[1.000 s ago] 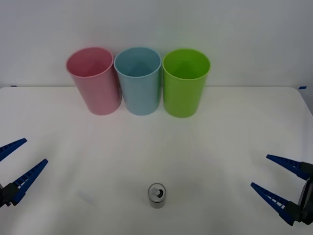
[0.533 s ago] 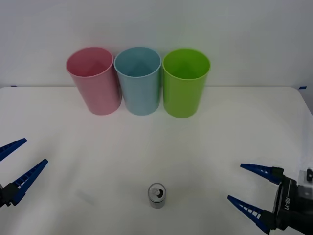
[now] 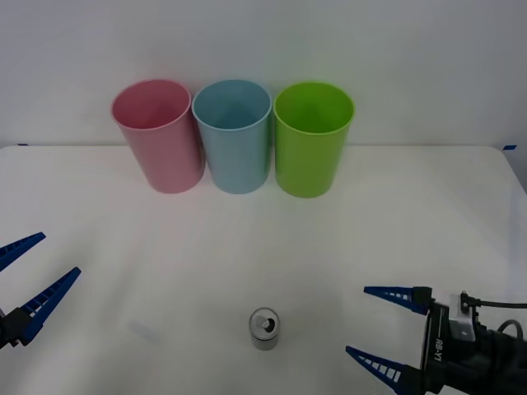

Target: Grasp the object on the table and drop it into the matching bin: aluminum can to the light blue bin, PET bottle to the pink bin.

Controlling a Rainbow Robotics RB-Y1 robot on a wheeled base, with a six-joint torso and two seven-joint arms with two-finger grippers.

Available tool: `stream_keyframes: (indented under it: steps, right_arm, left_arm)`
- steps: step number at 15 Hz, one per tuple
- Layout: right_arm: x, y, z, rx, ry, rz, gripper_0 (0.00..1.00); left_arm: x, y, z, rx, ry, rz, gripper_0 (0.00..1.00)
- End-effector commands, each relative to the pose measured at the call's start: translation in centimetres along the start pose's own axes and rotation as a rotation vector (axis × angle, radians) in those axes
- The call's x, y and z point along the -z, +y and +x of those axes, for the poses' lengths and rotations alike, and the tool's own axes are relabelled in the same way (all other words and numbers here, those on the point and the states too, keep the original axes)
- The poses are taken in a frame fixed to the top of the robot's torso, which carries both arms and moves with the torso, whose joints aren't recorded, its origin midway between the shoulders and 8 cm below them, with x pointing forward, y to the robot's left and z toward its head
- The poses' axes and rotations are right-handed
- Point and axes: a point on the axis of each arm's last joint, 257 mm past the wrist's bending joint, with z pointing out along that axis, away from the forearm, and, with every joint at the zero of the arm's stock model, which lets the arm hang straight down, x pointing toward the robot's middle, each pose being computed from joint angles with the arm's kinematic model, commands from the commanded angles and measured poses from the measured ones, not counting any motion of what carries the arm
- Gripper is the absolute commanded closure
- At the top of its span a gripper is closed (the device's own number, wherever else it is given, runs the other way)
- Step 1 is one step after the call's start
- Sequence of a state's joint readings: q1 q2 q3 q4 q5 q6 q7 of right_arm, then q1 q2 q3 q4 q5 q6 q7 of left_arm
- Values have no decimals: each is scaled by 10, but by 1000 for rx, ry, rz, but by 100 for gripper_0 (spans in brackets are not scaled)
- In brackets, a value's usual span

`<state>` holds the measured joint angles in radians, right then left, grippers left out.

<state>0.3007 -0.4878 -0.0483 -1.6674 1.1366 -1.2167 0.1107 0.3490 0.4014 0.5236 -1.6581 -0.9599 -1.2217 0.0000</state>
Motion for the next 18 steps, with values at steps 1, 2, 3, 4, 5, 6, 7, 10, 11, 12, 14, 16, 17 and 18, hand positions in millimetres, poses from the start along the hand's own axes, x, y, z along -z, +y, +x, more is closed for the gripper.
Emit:
stream_keyframes:
  steps: [1,2,3,4,5,6,7,10,11,12,14,16,17,18]
  right_arm:
    - [-18,8,6,10,12,-21,0]
    - [-25,10,9,20,20,-30,0]
    - [-34,14,9,25,19,-45,0]
    - [-40,16,11,30,26,-50,0]
    - [-47,18,14,36,36,-54,0]
    - [-53,22,17,46,45,-67,0]
    - [-56,24,18,45,45,-69,0]
    - [-63,28,27,72,73,-70,0]
    - [-63,29,30,79,81,-73,0]
    - [-64,31,34,88,91,-76,0]
    - [-68,36,38,87,94,-84,0]
    - [-76,40,42,88,93,-96,0]
    - [-81,41,45,87,91,-102,0]
    - [-88,41,46,84,83,-105,0]
  left_arm:
    - [0,0,0,0,0,0,0]
    - [0,0,0,0,0,0,0]
    - [0,0,0,0,0,0,0]
    - [0,0,0,0,0,0,0]
    - [0,0,0,0,0,0,0]
    - [0,0,0,0,0,0,0]
    - [0,0,0,0,0,0,0]
    - [0,0,0,0,0,0,0]
    - [0,0,0,0,0,0,0]
    - [0,0,0,0,0,0,0]
    - [0,0,0,0,0,0,0]
    - [0,0,0,0,0,0,0]
    - [0,0,0,0,0,0,0]
    - [0,0,0,0,0,0,0]
